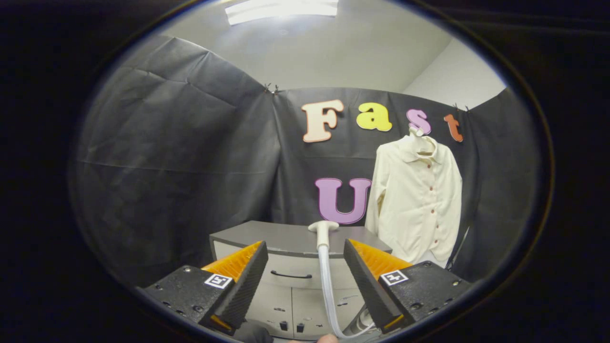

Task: Iron the clothes twice with a garment steamer, once on the left side and once on the right side.

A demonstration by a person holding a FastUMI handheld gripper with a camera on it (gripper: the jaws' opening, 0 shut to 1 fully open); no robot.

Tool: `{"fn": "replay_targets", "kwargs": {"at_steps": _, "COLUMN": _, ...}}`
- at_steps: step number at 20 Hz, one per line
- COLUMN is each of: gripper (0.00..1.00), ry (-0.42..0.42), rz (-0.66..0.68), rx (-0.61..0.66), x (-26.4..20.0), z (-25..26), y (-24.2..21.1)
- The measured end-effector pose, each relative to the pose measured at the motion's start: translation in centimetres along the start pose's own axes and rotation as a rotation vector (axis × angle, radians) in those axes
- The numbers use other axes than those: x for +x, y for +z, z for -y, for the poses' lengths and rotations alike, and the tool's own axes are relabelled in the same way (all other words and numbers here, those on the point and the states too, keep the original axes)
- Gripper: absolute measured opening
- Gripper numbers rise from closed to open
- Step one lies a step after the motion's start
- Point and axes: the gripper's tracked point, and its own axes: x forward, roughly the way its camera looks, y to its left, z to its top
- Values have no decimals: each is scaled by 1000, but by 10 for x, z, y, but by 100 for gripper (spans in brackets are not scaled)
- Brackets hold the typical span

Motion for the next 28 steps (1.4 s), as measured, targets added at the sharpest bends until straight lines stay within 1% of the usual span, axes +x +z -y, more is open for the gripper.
{"fn": "replay_targets", "kwargs": {"at_steps": 5, "gripper": 97, "ry": -10, "rz": -6, "rx": -8, "x": 41, "z": 2, "y": -5}}
{"fn": "replay_targets", "kwargs": {"at_steps": 11, "gripper": 97, "ry": -4, "rz": -54, "rx": -21, "x": 90, "z": -1, "y": -27}}
{"fn": "replay_targets", "kwargs": {"at_steps": 19, "gripper": 97, "ry": -4, "rz": -108, "rx": -1, "x": 157, "z": 10, "y": -53}}
{"fn": "replay_targets", "kwargs": {"at_steps": 22, "gripper": 97, "ry": 8, "rz": -155, "rx": 37, "x": 187, "z": 11, "y": -67}}
{"fn": "replay_targets", "kwargs": {"at_steps": 24, "gripper": 95, "ry": 18, "rz": -229, "rx": 61, "x": 206, "z": 13, "y": -82}}
{"fn": "replay_targets", "kwargs": {"at_steps": 26, "gripper": 91, "ry": 0, "rz": -288, "rx": 69, "x": 225, "z": 20, "y": -90}}
{"fn": "replay_targets", "kwargs": {"at_steps": 28, "gripper": 85, "ry": -20, "rz": -330, "rx": 39, "x": 241, "z": 29, "y": -98}}
